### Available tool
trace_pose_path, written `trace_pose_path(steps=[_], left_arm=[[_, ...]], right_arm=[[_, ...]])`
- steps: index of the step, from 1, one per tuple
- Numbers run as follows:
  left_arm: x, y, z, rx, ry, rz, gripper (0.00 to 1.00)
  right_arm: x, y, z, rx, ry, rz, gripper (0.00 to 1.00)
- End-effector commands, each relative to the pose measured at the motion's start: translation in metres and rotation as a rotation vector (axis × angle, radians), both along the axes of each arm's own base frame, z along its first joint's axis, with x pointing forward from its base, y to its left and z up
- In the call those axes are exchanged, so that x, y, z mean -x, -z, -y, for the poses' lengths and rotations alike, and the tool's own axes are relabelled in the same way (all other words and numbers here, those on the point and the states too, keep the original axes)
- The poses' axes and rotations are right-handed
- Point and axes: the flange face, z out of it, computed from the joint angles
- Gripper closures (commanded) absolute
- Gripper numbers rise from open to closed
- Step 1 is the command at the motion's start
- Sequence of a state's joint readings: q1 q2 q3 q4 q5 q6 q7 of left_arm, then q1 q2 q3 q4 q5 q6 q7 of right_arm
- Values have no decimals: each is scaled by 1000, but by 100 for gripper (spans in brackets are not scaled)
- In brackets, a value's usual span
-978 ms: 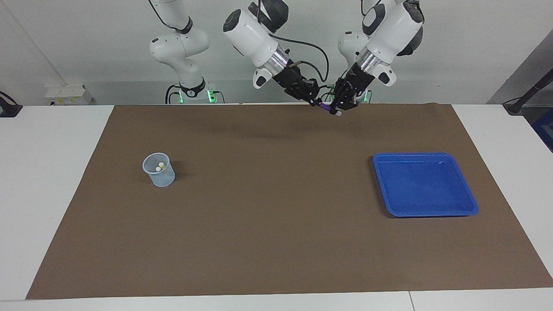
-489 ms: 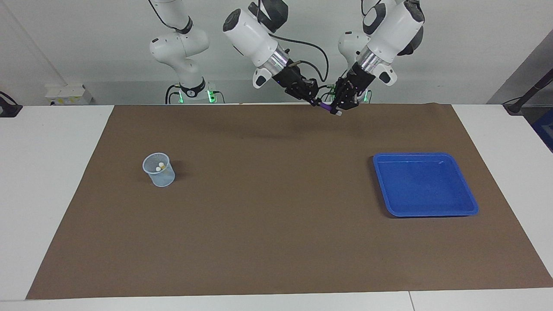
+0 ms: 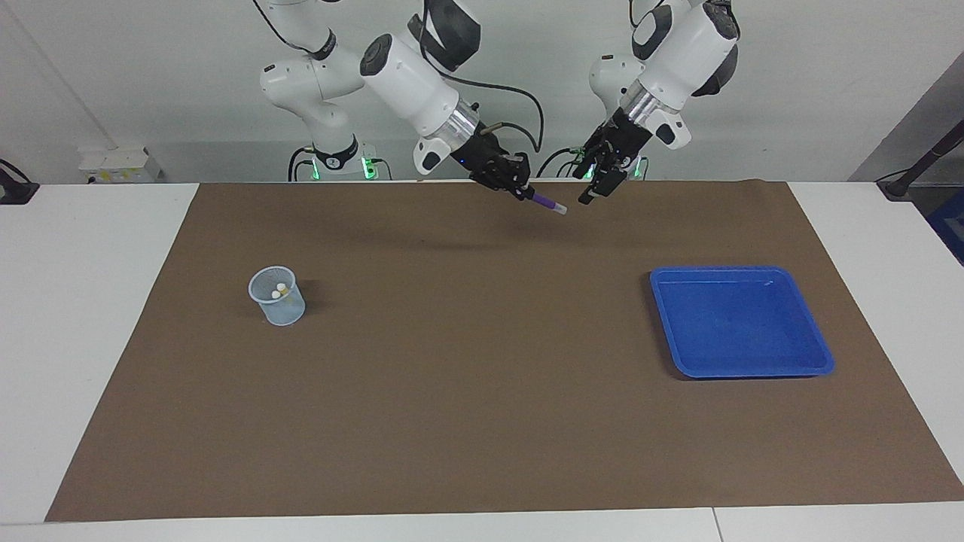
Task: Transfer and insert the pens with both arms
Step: 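Grasp the purple pen with the right gripper and open the left gripper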
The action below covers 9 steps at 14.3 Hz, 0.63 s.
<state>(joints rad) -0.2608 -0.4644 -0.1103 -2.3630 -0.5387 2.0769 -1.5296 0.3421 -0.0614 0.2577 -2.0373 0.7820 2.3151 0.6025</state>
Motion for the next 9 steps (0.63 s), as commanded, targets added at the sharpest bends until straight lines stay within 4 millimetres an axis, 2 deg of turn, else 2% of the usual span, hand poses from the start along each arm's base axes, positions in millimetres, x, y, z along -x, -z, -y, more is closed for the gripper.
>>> trace_pose_path(steps=[1, 3, 5, 7, 9], left_arm=[[8, 1, -23, -1, 119, 27, 0], [7, 5, -43, -12, 270, 51, 0], [5, 5, -73, -10, 415, 85, 0], [4, 2, -105, -42, 535, 109, 0], [5, 2, -125, -86, 670, 129, 0]], right_arm=[[-13, -11, 29, 84, -124, 49, 100], [-15, -6, 49, 194, -239, 55, 100], [-17, -2, 75, 273, -390, 80, 100], [-20, -5, 109, 305, -478, 72, 100], [-25, -7, 139, 365, -565, 56, 100]])
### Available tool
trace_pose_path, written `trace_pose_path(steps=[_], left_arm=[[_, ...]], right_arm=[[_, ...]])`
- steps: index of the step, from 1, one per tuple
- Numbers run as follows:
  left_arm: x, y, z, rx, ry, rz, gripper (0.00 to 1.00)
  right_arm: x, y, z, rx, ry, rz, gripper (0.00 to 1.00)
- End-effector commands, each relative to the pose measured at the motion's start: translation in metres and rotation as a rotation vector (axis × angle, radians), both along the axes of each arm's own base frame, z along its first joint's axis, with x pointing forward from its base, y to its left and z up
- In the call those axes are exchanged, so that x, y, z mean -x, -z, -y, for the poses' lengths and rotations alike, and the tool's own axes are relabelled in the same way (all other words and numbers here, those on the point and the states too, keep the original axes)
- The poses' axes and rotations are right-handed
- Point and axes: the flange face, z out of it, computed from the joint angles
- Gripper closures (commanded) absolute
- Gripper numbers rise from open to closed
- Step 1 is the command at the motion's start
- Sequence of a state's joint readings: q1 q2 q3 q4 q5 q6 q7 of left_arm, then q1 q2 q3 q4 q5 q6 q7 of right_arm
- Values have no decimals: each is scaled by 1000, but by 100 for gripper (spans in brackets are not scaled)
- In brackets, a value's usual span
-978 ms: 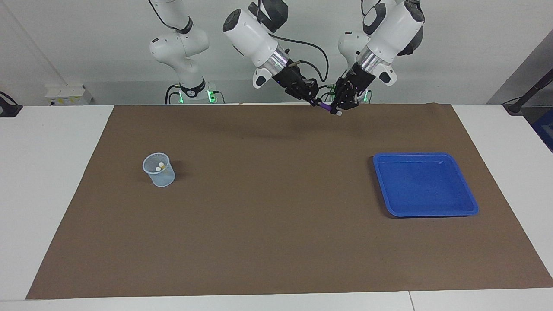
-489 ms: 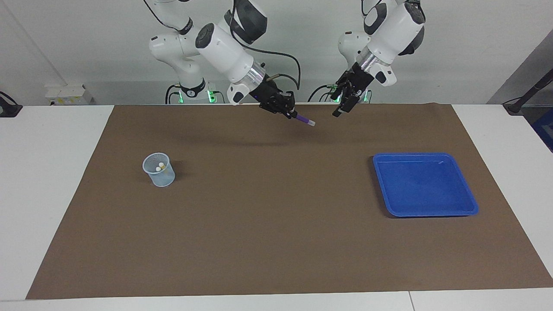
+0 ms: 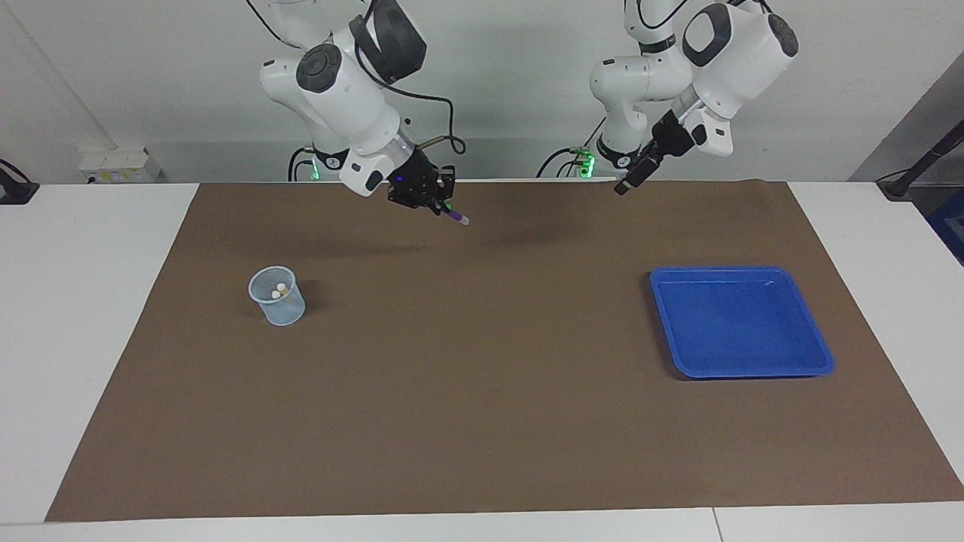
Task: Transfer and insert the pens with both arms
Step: 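Carry the purple pen into the white cup with the right gripper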
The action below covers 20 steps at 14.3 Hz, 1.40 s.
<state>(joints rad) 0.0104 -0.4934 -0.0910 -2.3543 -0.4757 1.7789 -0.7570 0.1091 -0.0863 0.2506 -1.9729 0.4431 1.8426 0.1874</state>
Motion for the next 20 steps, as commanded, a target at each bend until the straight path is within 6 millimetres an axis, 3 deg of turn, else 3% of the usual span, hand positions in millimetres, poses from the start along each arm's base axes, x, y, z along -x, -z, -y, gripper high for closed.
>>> trace_pose_path(steps=[1, 7, 12, 15, 20], left_arm=[[6, -6, -26, -59, 155, 34, 0], [2, -19, -87, -166, 415, 94, 0], [-32, -51, -115, -208, 381, 120, 0], [-43, -59, -121, -251, 392, 121, 0], [-62, -78, -124, -321, 418, 140, 0]], right_arm=[[-2, -7, 39, 95, -160, 20, 100], [-5, -4, 73, 329, -666, 124, 100], [-27, -4, 129, 433, -1031, 185, 100], [-37, 13, 168, 429, -1102, 243, 100], [-36, 25, 169, 416, -1091, 248, 100]])
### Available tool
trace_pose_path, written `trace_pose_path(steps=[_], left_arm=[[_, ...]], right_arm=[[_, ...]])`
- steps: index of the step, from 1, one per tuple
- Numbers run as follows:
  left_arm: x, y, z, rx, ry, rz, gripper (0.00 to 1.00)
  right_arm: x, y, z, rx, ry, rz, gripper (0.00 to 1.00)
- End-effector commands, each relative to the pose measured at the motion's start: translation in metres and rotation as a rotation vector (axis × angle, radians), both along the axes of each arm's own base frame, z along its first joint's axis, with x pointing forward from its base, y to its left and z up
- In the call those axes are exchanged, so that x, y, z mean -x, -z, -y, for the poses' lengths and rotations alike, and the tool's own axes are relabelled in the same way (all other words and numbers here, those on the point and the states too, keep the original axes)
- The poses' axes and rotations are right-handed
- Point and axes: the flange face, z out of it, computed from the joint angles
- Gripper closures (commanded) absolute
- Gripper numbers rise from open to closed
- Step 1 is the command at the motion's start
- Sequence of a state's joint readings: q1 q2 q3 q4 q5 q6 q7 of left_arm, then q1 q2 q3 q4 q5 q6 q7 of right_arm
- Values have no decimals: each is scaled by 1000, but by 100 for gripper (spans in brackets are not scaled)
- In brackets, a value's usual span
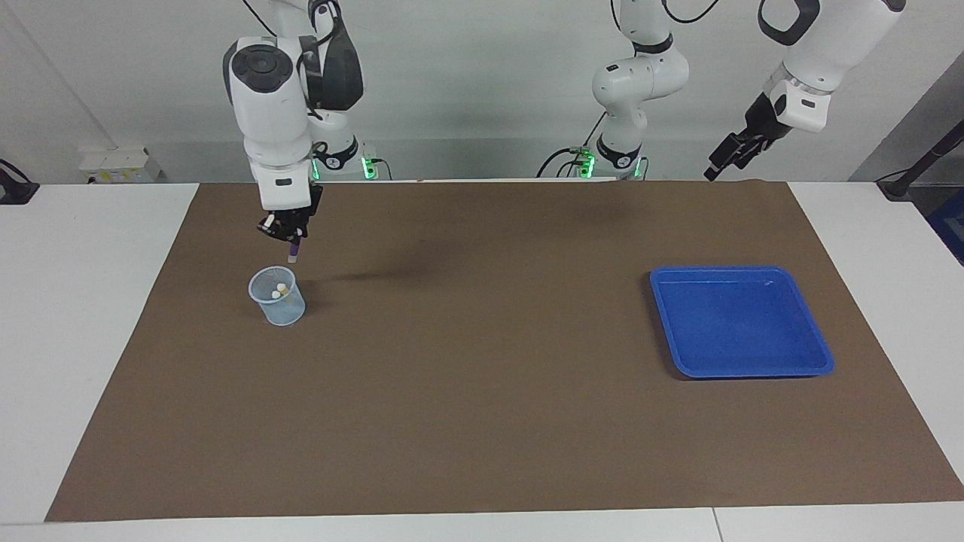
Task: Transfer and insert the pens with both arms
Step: 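Carry the purple pen into the white cup with the right gripper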
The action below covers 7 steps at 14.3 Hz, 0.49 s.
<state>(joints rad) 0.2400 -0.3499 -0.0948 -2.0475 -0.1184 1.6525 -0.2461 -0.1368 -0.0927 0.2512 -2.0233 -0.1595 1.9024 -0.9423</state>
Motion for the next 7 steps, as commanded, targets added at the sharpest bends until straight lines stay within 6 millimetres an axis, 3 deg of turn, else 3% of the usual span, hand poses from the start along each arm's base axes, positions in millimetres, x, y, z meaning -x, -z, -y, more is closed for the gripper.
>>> trace_pose_path(steps=[1, 4, 6, 7], left_arm=[[-16, -13, -2, -27, 25, -1, 0], [-30, -15, 7, -32, 55, -2, 0], [-35, -30, 12, -73, 105, 3, 0], [-42, -22, 7, -58, 105, -26, 0]], right_arm=[[5, 9, -1, 5, -2, 21, 100], [4, 19, -1, -1, -17, 42, 100], [6, 25, -2, -5, -23, 53, 100], [5, 28, -1, -6, -16, 54, 100]])
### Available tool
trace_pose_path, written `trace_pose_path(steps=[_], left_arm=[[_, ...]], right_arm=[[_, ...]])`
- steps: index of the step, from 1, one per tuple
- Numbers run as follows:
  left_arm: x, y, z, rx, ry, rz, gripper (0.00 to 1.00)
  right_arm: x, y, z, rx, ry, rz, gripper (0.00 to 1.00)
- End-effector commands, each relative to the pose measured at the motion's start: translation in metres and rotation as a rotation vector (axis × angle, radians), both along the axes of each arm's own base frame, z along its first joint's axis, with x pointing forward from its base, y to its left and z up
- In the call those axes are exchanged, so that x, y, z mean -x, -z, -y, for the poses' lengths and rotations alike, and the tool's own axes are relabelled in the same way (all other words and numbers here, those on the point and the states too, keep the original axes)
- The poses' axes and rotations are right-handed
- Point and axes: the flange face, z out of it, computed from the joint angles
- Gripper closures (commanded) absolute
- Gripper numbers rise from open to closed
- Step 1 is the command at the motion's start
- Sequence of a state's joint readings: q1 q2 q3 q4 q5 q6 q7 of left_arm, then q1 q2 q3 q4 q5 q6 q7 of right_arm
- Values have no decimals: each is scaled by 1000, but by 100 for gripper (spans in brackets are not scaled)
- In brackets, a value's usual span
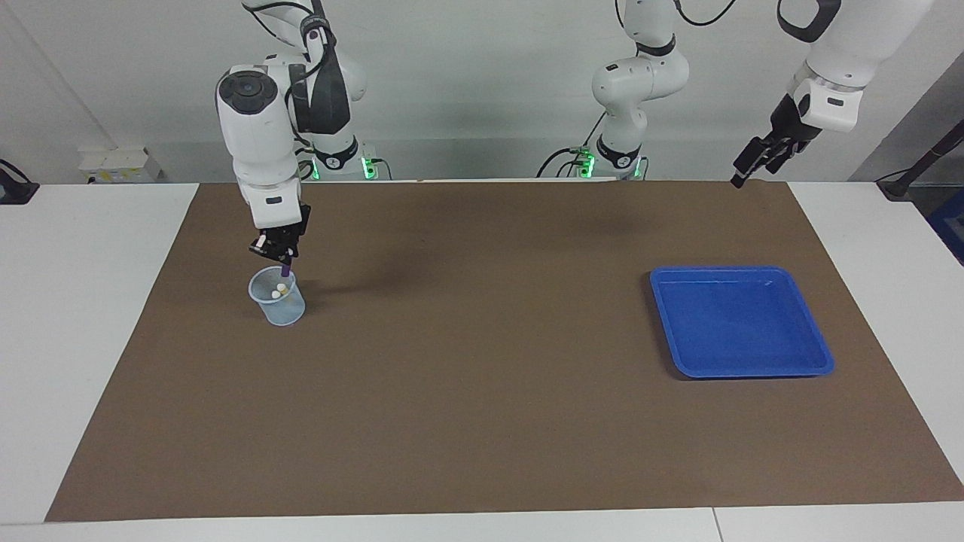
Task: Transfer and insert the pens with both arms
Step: 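Carry the purple pen into the white cup with the right gripper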
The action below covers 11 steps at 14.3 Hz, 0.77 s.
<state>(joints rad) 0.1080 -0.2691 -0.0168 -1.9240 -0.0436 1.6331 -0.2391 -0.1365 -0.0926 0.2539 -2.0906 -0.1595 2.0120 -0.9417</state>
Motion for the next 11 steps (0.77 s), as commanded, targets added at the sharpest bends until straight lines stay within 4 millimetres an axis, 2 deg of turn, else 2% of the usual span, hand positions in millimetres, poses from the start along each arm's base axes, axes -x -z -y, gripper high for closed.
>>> trace_pose_path(steps=[1, 2, 5, 7, 9, 11], left_arm=[[-17, -4, -4, -11, 27, -60, 0], [-19, -14, -3, -13, 28, -59, 0], [-25, -15, -6, -15, 23, -69, 0], [-32, -16, -7, -16, 22, -80, 0], [-40, -25, -5, -20, 24, -80, 0], [-45, -45, -1, -24, 30, -73, 0]], right_arm=[[5, 8, 2, 0, 10, 8, 100], [5, 10, 1, -10, 15, 6, 100], [8, 24, 18, -16, 26, 9, 100], [10, 30, 21, -16, 33, 2, 100], [11, 39, 25, -20, 36, 15, 100], [12, 45, 25, -24, 40, 12, 100]])
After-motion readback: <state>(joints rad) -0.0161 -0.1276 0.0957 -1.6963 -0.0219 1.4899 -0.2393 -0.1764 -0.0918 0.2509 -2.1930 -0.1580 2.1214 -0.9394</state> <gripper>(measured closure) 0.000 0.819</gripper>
